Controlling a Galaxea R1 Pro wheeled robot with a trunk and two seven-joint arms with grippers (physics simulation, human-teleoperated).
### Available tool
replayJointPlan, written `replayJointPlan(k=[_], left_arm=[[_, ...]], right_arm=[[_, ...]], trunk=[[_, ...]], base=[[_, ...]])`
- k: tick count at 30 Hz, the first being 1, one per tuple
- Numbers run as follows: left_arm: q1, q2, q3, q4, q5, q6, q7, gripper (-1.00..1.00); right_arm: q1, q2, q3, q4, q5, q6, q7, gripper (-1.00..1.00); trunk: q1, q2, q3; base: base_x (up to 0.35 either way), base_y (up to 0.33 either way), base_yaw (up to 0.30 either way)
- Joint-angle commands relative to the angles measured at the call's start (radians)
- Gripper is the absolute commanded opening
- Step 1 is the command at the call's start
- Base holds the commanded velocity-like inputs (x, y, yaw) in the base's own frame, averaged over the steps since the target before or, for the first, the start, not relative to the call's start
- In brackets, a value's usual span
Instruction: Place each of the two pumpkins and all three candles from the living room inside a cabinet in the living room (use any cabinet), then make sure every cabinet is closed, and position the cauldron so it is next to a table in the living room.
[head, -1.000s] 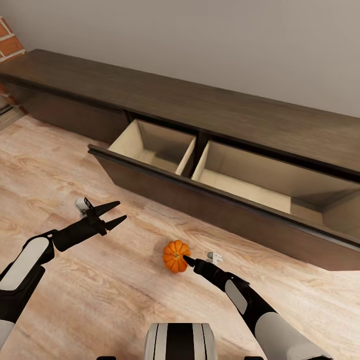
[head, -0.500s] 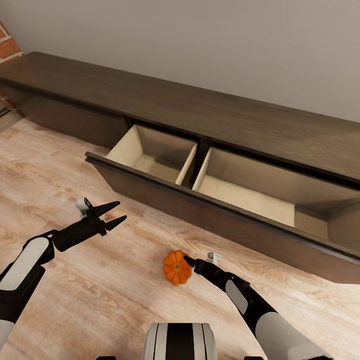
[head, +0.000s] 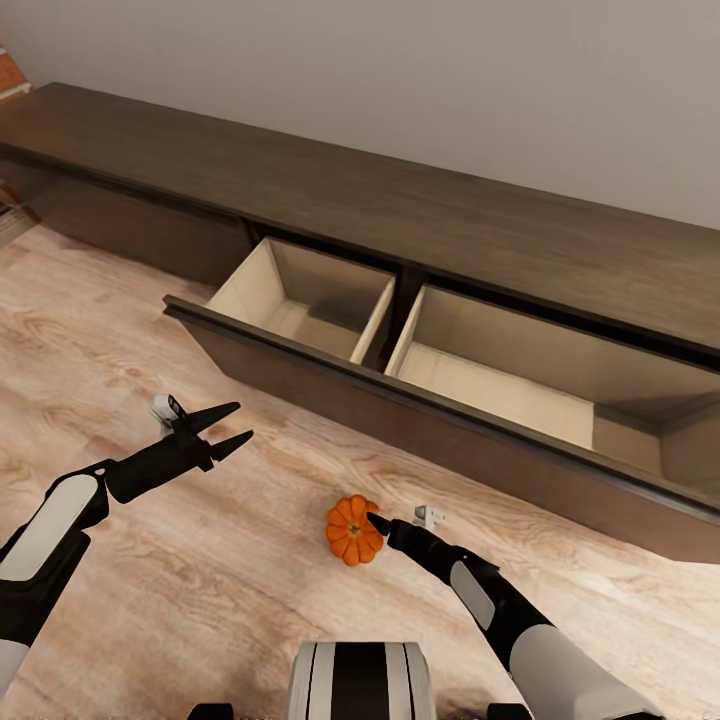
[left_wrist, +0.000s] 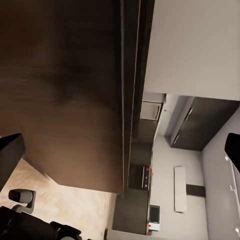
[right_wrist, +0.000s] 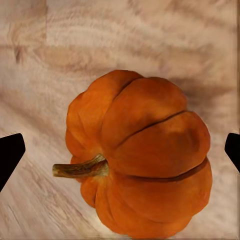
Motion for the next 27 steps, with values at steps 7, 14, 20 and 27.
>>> replayJointPlan(k=[7,14,20,27], left_arm=[[0.0,0.0,0.0,-0.003,0.001,0.0,0.0,1.0],[0.0,0.0,0.0,-0.003,0.001,0.0,-0.002,1.0],[0.0,0.0,0.0,-0.003,0.001,0.0,-0.002,1.0],[0.0,0.0,0.0,-0.003,0.001,0.0,-0.002,1.0]], right_arm=[[0.0,0.001,0.001,0.002,0.0,0.001,-0.005,1.0],[0.0,0.0,0.001,0.002,0.001,0.004,-0.006,1.0],[0.0,0.002,0.001,-0.004,0.03,0.004,-0.004,1.0],[0.0,0.002,0.001,-0.008,0.037,0.002,0.002,1.0]], trunk=[[0.003,-0.002,-0.027],[0.006,-0.003,-0.054],[0.008,-0.004,-0.07],[0.008,-0.004,-0.07]], base=[[0.0,0.0,0.0],[0.0,0.0,0.0],[0.0,0.0,0.0],[0.0,0.0,0.0]])
